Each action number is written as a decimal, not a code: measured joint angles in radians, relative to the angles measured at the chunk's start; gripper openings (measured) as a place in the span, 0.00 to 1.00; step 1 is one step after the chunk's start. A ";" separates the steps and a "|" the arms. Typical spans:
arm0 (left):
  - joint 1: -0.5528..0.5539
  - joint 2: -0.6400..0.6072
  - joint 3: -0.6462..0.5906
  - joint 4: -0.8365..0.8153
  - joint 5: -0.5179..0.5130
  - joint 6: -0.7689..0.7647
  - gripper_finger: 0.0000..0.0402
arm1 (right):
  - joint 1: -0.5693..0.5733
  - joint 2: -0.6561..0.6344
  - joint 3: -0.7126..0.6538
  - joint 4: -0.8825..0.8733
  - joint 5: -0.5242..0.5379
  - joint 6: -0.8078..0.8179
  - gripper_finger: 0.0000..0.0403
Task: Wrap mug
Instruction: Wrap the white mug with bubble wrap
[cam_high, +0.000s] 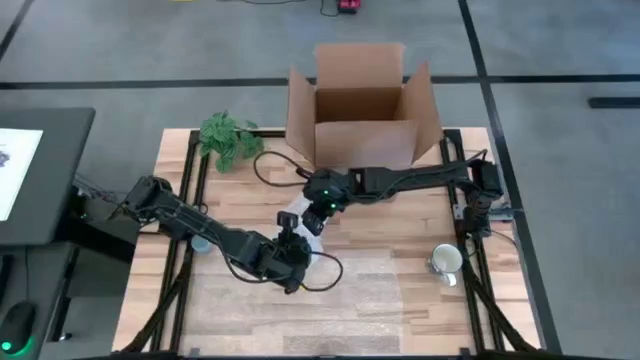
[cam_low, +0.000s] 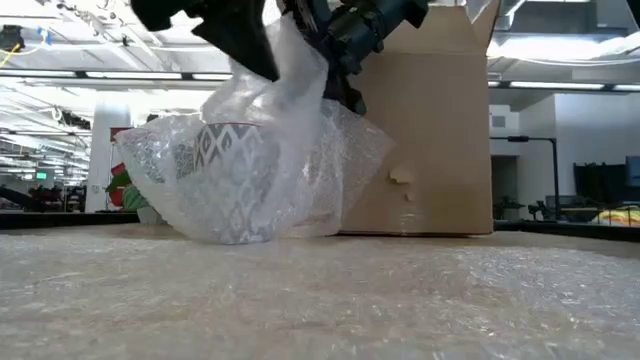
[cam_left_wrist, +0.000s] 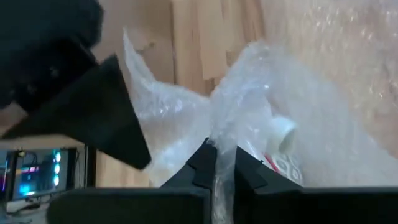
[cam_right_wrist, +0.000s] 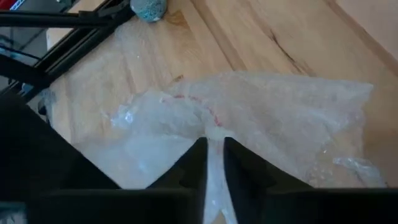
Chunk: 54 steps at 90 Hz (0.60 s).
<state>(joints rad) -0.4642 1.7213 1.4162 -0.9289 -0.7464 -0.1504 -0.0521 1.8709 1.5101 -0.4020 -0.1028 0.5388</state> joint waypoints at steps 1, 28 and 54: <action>-0.002 0.000 0.000 -0.003 0.000 -0.006 0.00 | 0.000 0.000 0.000 0.000 0.000 0.000 0.19; -0.045 0.000 0.000 -0.113 0.005 -0.190 0.00 | -0.003 0.000 0.066 -0.015 0.000 -0.124 0.47; -0.076 0.000 0.000 -0.233 0.007 -0.429 0.00 | -0.003 0.000 0.182 -0.085 -0.055 -0.267 0.53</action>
<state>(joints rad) -0.5398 1.7210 1.4165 -1.1619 -0.7395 -0.5791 -0.0548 1.8709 1.6925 -0.4873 -0.1579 0.2717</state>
